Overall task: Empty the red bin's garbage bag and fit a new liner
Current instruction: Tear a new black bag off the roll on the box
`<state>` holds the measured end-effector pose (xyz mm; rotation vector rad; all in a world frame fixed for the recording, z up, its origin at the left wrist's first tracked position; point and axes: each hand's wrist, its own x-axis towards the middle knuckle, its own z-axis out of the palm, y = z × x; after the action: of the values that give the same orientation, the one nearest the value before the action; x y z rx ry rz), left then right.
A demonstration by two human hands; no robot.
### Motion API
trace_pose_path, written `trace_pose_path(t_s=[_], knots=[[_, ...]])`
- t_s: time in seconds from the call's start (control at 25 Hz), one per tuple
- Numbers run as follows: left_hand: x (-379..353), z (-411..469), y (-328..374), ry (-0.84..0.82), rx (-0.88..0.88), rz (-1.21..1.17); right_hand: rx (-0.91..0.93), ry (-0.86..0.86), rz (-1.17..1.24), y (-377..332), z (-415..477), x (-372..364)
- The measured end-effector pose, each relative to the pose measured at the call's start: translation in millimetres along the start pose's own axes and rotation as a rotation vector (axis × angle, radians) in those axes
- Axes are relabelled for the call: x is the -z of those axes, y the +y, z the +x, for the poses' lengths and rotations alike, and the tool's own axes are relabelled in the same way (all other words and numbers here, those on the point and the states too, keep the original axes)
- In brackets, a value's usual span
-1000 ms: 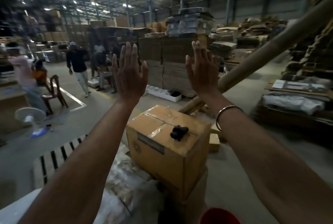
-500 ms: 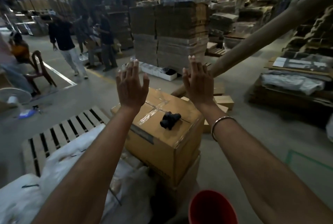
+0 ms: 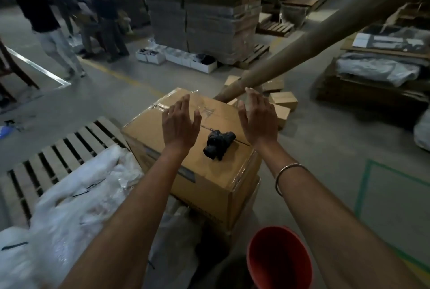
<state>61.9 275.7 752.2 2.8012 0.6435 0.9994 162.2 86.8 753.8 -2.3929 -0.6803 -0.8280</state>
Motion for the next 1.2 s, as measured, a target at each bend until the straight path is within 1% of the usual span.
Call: trace_pose_path(t_s=[0.08,0.2,0.28,0.36,0.4,0.52,0.6,0.68,0.76,0.84,0.96,1.04,1.2], knots=[[-30,-2,-4,-0.06,-0.001,-0.008,-0.016,-0.047,-0.026,9,-6,-26],[-83,-6,-12,-0.262,-0.01,-0.025,-0.033,-0.13,-0.049,24,-20,-74],[-116,-10,-17,-0.437,0.03,-0.073,-0.059,-0.251,-0.019,34,-28,-105],[-144,-13,-17,-0.591,0.049,-0.124,-0.117,-0.418,0.033,43,-36,-136],[-155,-15,-16,-0.634,0.054,-0.168,-0.128,-0.494,0.046,48,-40,-150],[-175,-20,-12,-0.683,0.049,-0.322,-0.075,-0.677,0.063,58,-56,-182],[-181,-19,-10,-0.719,0.109,-0.415,-0.068,-0.75,0.1,63,-60,-193],[-182,-18,-11,-0.746,0.193,-0.508,-0.063,-0.777,0.133,68,-57,-198],[-184,-16,-10,-0.747,0.241,-0.56,-0.077,-0.806,0.21,73,-52,-198],[-188,-15,-8,-0.731,0.302,-0.596,-0.129,-0.823,0.319,76,-51,-195],[-189,-13,-2,-0.686,0.375,-0.631,-0.184,-0.82,0.409,77,-49,-189],[-185,-8,5,-0.651,0.443,-0.704,-0.298,-0.775,0.515,74,-45,-184],[-166,4,22,-0.642,0.548,-0.894,-0.683,-0.612,0.799,66,-29,-166]])
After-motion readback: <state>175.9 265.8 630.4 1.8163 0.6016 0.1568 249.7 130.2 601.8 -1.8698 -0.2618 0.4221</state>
